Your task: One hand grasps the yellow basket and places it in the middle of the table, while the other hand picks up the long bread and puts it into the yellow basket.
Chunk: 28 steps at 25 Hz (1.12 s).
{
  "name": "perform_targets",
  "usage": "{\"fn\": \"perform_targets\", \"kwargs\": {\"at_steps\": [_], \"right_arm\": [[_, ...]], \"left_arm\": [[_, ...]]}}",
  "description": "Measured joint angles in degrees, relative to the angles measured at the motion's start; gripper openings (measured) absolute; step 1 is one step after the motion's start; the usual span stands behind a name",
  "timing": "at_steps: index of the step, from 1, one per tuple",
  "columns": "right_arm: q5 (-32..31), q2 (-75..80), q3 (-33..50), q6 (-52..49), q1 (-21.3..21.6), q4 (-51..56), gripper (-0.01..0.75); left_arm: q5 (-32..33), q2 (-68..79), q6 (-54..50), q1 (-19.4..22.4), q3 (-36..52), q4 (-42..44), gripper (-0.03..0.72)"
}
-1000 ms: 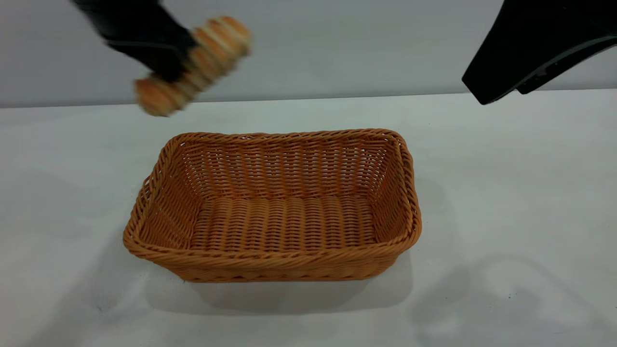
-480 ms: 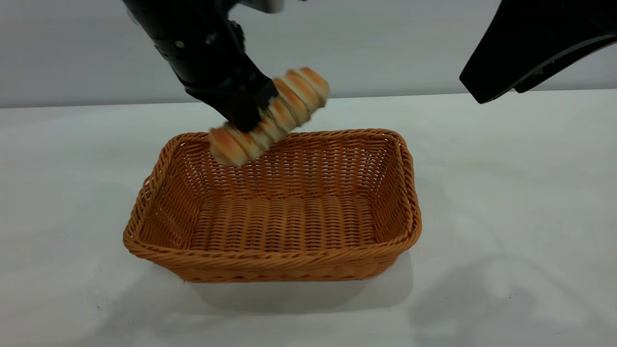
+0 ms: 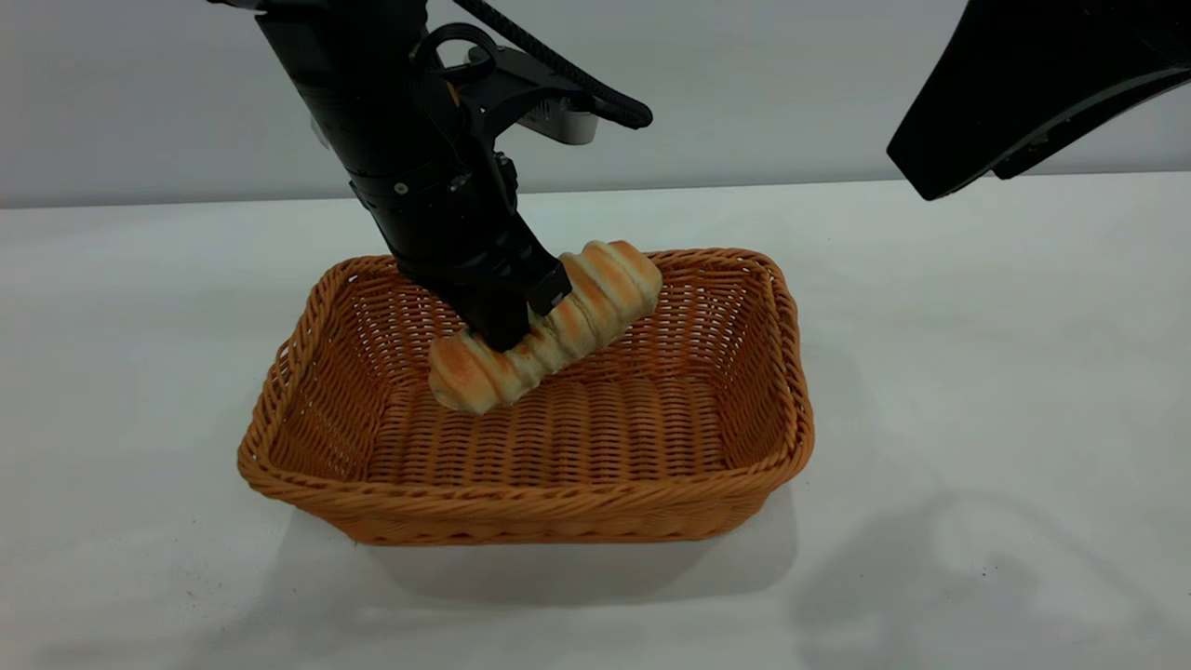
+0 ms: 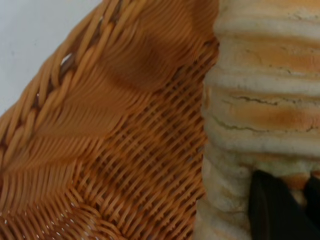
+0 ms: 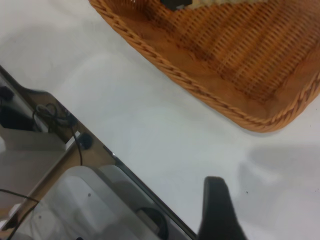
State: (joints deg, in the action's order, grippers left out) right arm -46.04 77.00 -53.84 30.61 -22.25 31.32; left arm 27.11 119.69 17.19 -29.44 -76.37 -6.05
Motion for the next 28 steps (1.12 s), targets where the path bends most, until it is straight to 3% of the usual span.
{"fn": "perform_targets", "kwargs": {"at_steps": [2, 9, 12, 15, 20, 28], "right_arm": [[0.00, 0.00, 0.00, 0.00, 0.00, 0.00, 0.548], [0.11, 0.00, 0.00, 0.16, 0.00, 0.00, 0.548], [0.31, 0.00, 0.00, 0.18, 0.00, 0.00, 0.548], [0.80, 0.00, 0.00, 0.22, 0.00, 0.00, 0.548], [1.37, -0.42, 0.00, 0.24, 0.00, -1.21, 0.548], [0.38, -6.85, 0.00, -1.26, 6.52, -3.42, 0.548]], "left_arm": [[-0.50, 0.00, 0.13, 0.00, 0.00, 0.04, 0.119], [-1.78, 0.00, 2.62, 0.00, 0.00, 0.04, 0.498], [-1.86, -0.36, 2.67, 0.00, 0.00, 0.96, 0.588], [-1.11, -2.06, 2.67, 0.00, 0.00, 4.30, 0.605], [0.38, -7.31, -1.23, 1.74, 0.00, 8.67, 0.573], [8.90, -20.25, -8.81, 11.43, 0.06, 10.02, 0.564]]}}
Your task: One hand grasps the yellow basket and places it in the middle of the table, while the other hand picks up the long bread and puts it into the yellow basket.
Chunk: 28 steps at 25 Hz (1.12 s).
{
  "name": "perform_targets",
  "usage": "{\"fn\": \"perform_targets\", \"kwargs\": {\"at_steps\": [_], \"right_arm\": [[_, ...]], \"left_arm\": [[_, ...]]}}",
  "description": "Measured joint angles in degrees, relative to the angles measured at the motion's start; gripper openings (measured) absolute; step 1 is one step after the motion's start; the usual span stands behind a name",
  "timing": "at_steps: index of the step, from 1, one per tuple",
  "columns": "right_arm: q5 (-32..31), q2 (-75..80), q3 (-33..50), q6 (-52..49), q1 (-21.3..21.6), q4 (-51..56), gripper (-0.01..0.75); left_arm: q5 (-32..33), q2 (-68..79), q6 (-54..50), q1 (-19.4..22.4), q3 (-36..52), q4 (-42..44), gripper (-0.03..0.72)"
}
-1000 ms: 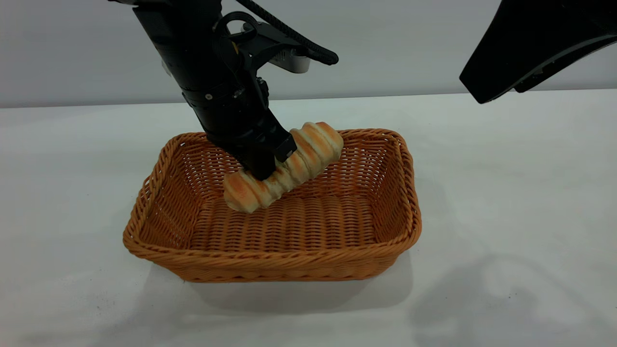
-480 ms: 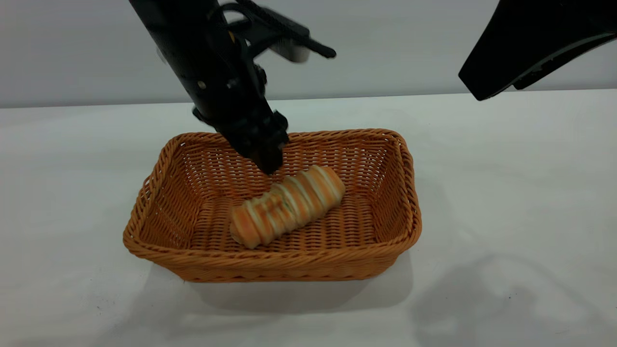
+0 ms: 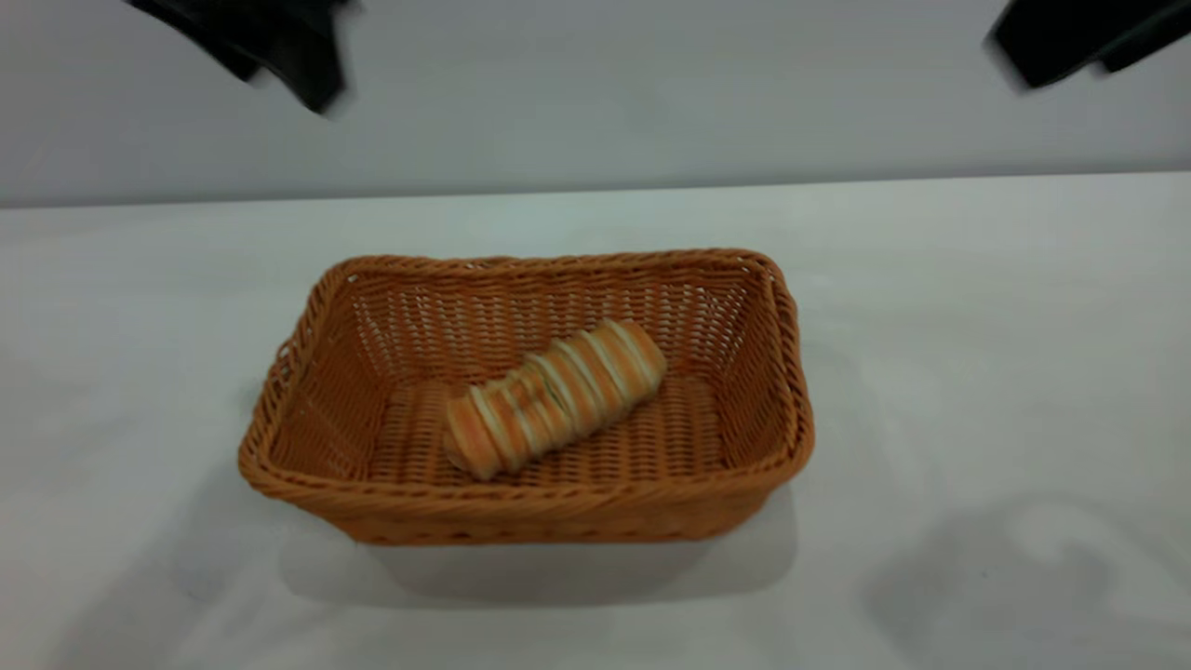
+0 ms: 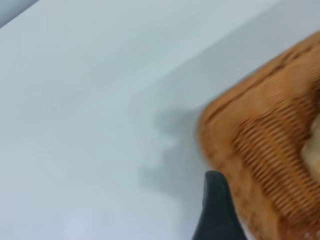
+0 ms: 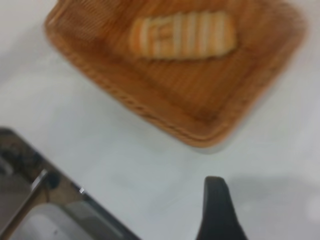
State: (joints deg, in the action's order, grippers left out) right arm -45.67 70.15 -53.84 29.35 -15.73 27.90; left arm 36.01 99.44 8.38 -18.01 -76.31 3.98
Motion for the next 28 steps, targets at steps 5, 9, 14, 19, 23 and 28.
{"fn": "perform_targets", "kwargs": {"at_steps": [5, 9, 14, 19, 23, 28], "right_arm": [[-3.63, -7.51, 0.00, -3.62, 3.34, -4.04, 0.548], [-6.77, -13.34, 0.00, -6.92, 3.34, -7.32, 0.548], [-10.48, -21.25, 0.00, -9.80, 3.34, -9.77, 0.548], [-14.61, -29.89, 0.00, -11.60, 3.34, -10.75, 0.548], [-18.04, -36.08, 0.00, -12.30, 3.34, -10.75, 0.548], [-22.53, -42.59, 0.00, -13.26, 3.34, -11.37, 0.548]], "left_arm": [[6.06, -9.05, -1.85, 4.12, 0.10, 0.02, 0.563], [9.56, -15.99, -2.17, 4.27, 0.10, 0.02, 0.563], [15.31, -23.94, -2.29, 4.27, 0.10, -0.04, 0.563], [20.05, -32.56, -2.02, 4.27, 1.58, -0.09, 0.561], [21.35, -41.37, -1.78, 4.27, 6.14, -0.09, 0.561], [23.69, -54.35, 0.50, 4.27, 15.18, -2.49, 0.561]]}}
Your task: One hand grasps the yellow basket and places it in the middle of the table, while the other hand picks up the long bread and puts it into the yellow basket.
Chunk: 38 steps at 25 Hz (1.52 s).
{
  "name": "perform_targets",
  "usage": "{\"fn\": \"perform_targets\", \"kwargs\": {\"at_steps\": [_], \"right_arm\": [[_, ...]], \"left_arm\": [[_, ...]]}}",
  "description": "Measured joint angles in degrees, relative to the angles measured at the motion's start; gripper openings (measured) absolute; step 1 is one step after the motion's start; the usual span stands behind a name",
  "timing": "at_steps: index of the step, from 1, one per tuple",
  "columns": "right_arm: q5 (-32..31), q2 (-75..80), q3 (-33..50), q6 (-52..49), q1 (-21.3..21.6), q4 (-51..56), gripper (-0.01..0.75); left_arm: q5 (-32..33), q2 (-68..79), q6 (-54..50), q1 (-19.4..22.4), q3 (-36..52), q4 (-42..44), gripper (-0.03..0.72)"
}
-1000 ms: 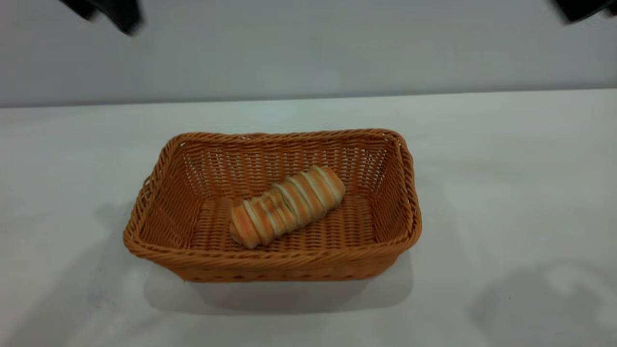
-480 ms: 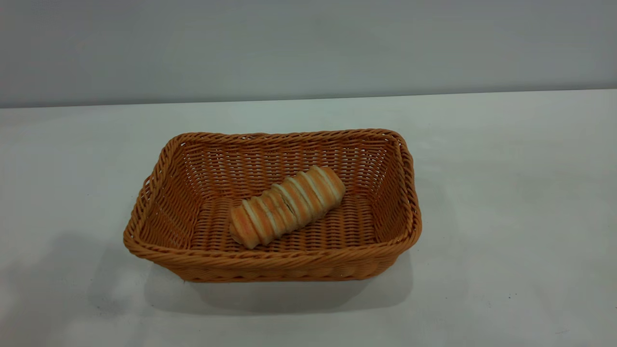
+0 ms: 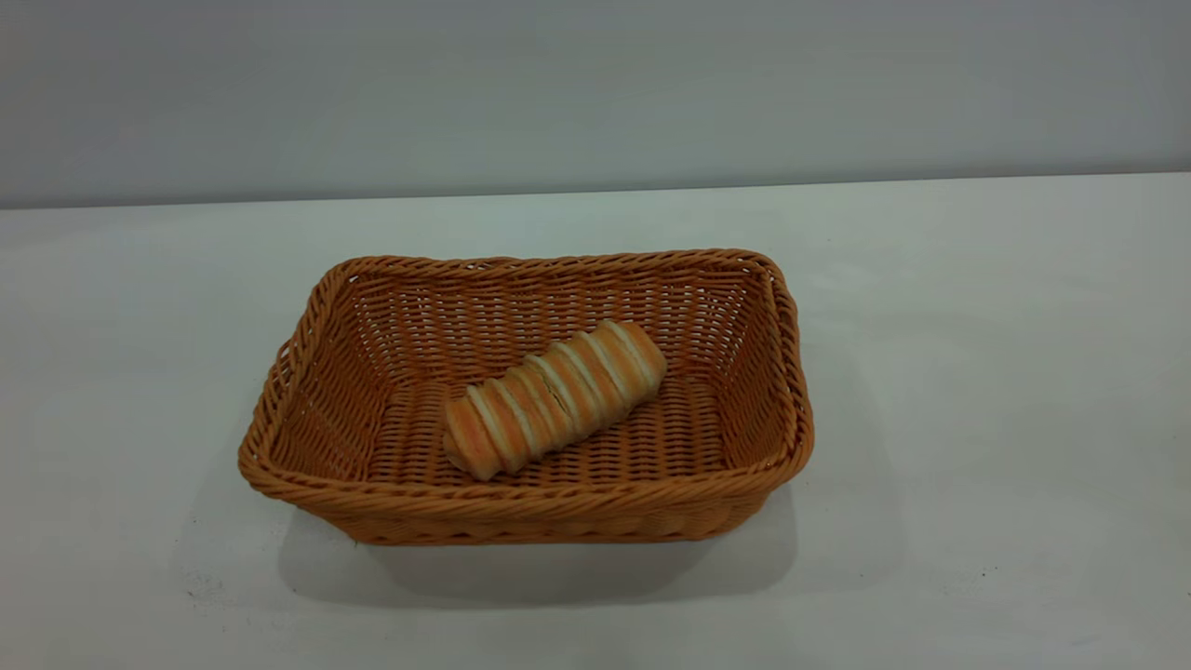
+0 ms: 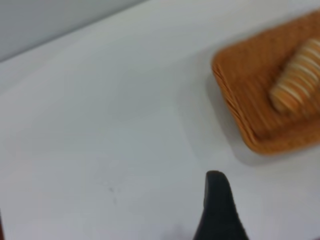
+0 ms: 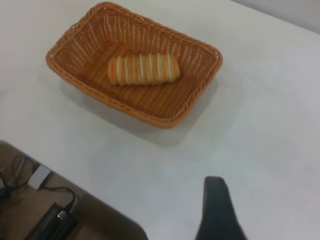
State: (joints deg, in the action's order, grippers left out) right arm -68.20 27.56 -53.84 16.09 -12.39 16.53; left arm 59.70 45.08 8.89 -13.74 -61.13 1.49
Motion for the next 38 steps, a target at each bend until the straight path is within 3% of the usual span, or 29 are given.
{"fn": "perform_targets", "kwargs": {"at_steps": [8, 17, 26, 38], "right_arm": [[-2.49, -9.43, 7.49, -3.40, 0.00, -0.93, 0.548], [-2.62, -21.00, 16.17, -5.74, 0.00, -1.13, 0.548], [-2.62, -28.48, 16.22, -8.09, 0.00, -4.08, 0.548], [-2.04, -28.79, 23.06, -10.06, 0.00, -13.69, 0.548]], "left_arm": [[3.30, -22.79, 0.27, 0.00, 13.95, -5.51, 0.561], [6.88, -38.31, -0.90, 0.00, 23.01, -7.50, 0.561], [6.88, -46.07, -1.05, 0.00, 31.84, -7.45, 0.561], [5.99, -46.35, -1.45, 0.00, 32.90, -7.41, 0.561]]}}
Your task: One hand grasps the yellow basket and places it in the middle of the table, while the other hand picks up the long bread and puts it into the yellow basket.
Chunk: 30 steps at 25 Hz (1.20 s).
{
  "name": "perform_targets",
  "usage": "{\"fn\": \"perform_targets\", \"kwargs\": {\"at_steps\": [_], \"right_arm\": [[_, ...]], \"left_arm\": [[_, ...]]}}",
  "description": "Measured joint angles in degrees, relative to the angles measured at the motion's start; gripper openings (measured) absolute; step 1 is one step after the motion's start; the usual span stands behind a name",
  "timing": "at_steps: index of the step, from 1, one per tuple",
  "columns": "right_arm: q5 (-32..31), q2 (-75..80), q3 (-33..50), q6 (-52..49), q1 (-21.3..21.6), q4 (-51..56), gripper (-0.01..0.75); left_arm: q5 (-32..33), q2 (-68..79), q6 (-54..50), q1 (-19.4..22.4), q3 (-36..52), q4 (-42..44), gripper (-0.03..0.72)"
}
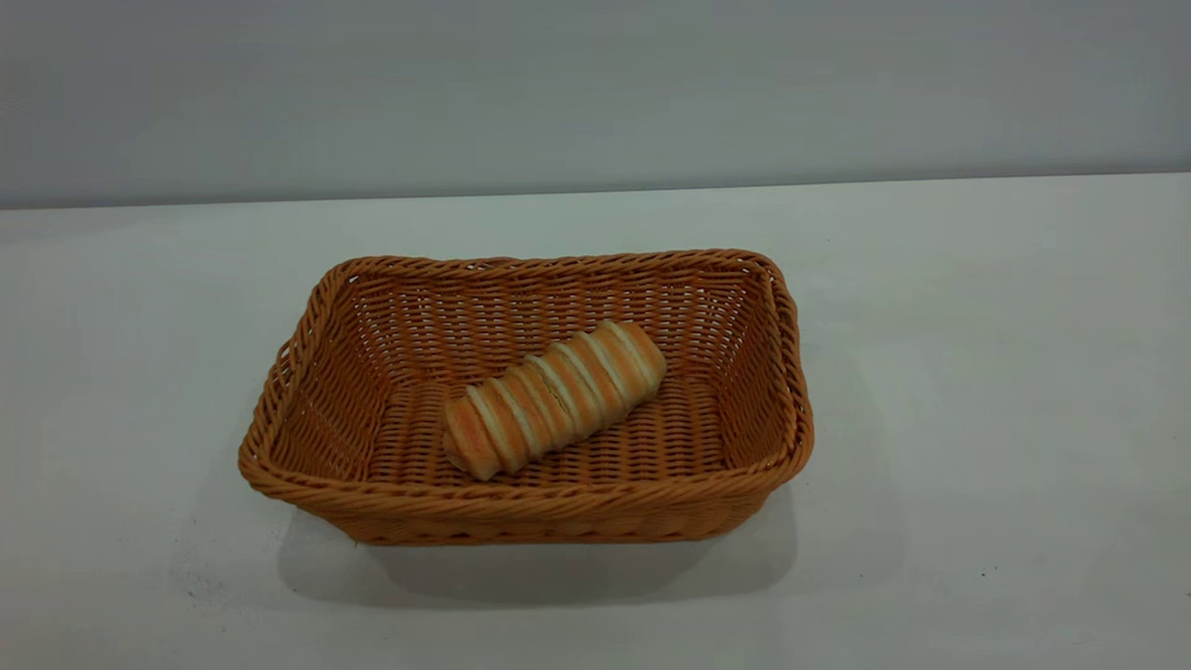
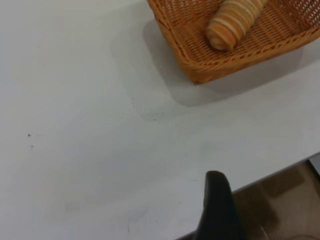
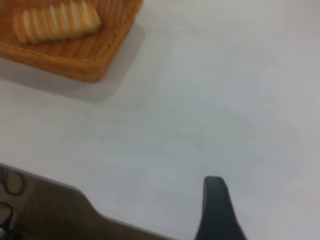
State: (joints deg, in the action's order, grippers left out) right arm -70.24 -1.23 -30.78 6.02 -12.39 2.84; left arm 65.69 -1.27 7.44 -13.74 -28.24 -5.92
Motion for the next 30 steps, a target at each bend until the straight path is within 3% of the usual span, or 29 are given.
{"fn": "perform_targets", "kwargs": {"at_steps": [9, 30], "right_arm": [[4.83, 0.00, 3.40, -0.32, 0.00, -1.01, 0.548], [4.94, 0.00, 3.68, -0.55, 0.00, -1.13, 0.548]], "left_arm": [[0.00, 0.00, -0.01, 0.00, 0.00, 0.00, 0.561], [-0.03, 0.00, -0.11, 0.27, 0.00, 0.00, 0.561]]}}
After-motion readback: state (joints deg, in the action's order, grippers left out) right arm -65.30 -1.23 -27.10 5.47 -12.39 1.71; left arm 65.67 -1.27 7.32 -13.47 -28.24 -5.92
